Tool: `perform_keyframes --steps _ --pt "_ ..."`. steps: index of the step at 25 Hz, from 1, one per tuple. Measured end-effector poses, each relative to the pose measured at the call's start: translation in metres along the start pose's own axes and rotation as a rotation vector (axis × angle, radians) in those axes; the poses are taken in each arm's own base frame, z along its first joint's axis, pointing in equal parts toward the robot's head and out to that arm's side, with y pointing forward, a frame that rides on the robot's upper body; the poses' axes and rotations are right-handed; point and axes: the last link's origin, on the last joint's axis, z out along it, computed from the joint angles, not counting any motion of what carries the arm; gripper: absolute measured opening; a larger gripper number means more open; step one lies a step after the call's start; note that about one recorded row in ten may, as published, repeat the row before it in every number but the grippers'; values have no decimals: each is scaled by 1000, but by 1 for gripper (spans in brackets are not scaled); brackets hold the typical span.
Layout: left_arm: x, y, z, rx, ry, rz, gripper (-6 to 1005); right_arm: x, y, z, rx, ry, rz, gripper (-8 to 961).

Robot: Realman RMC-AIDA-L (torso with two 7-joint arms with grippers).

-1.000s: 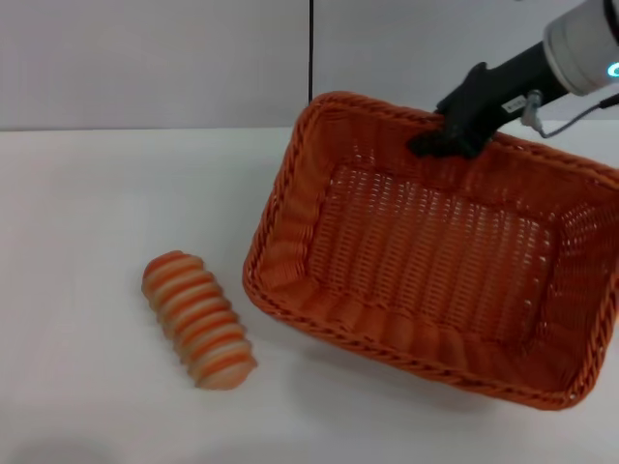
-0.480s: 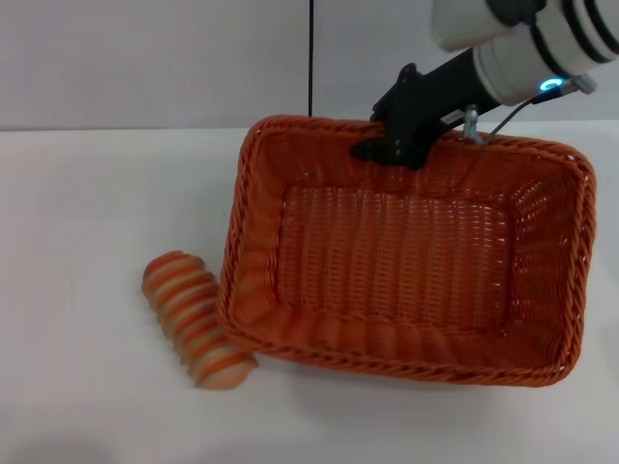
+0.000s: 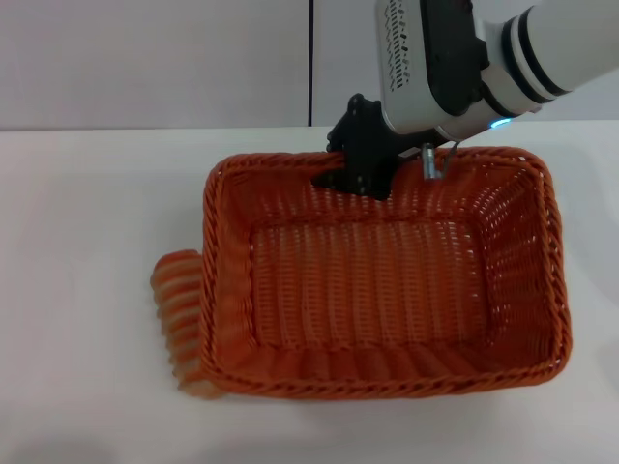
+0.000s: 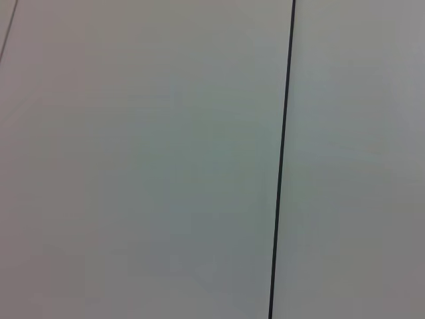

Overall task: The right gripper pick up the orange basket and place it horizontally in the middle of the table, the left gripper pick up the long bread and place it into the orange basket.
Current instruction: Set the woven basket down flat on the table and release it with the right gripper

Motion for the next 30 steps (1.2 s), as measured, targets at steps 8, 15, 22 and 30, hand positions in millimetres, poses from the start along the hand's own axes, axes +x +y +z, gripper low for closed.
perform_keyframes --steps 8,15,22,30 --pt "0 0 0 0 2 5 837 2 0 1 38 -42 -28 147" --pt "0 1 4 -7 5 3 837 5 -4 4 91 -73 3 148" --pt "-2 1 11 -17 -1 8 836 11 -4 8 117 -91 0 148" --pt "-3 2 11 -17 -5 6 836 9 14 17 32 -97 -32 148"
